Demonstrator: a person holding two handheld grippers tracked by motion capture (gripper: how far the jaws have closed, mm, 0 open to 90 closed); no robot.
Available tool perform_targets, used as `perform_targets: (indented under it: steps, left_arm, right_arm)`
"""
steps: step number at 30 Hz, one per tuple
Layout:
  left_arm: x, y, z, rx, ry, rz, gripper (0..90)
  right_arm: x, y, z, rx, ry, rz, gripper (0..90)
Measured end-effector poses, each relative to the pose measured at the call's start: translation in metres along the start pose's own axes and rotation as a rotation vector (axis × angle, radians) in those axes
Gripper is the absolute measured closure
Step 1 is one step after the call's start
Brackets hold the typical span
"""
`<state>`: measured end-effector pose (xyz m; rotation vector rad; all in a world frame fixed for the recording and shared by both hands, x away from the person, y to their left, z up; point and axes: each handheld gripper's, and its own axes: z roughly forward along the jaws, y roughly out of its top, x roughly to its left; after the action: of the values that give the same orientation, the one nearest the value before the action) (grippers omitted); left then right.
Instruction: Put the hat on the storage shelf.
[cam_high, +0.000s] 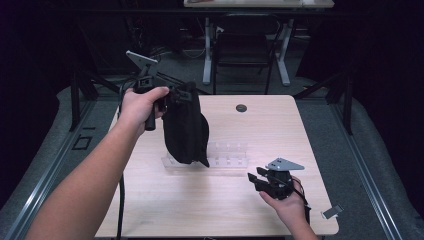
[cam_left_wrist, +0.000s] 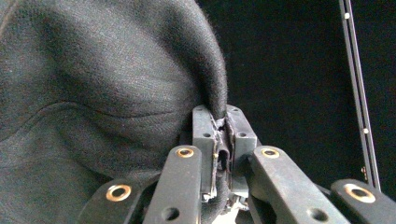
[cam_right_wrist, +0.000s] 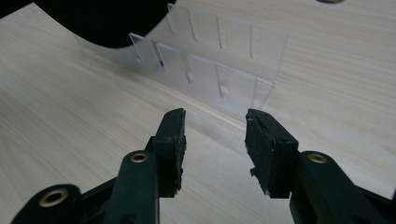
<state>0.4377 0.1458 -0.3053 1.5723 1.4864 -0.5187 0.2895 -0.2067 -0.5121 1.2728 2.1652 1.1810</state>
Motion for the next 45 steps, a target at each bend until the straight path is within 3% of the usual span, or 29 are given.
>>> perform_targets:
  steps: [9, 15, 23, 36, 39, 45]
  left_arm:
    - [-0.003, -0.002, 0.002, 0.003, 0.000, 0.009, 84.7]
    - [-0.004, -0.002, 0.003, 0.003, 0.002, 0.015, 84.5]
    - [-0.007, -0.002, 0.004, 0.006, 0.008, 0.017, 84.4]
    - [-0.008, -0.003, 0.004, 0.006, 0.010, 0.023, 84.3]
    - [-0.008, -0.003, 0.005, 0.008, 0.009, 0.025, 84.3]
    - [-0.010, -0.003, 0.005, 0.008, 0.016, 0.027, 84.2]
  right_arm:
    - [0.016, 0.026, 0.008, -0.017, 0.054, -0.045, 62.0]
    - [0.029, 0.038, 0.017, -0.007, 0.053, -0.086, 60.4]
    - [0.046, 0.051, 0.032, 0.018, 0.126, -0.112, 70.1]
    - [0.070, 0.065, 0.044, 0.006, 0.172, -0.175, 71.2]
    - [0.079, 0.071, 0.046, -0.005, 0.206, -0.194, 73.1]
    - [0.084, 0.074, 0.044, -0.010, 0.211, -0.216, 76.8]
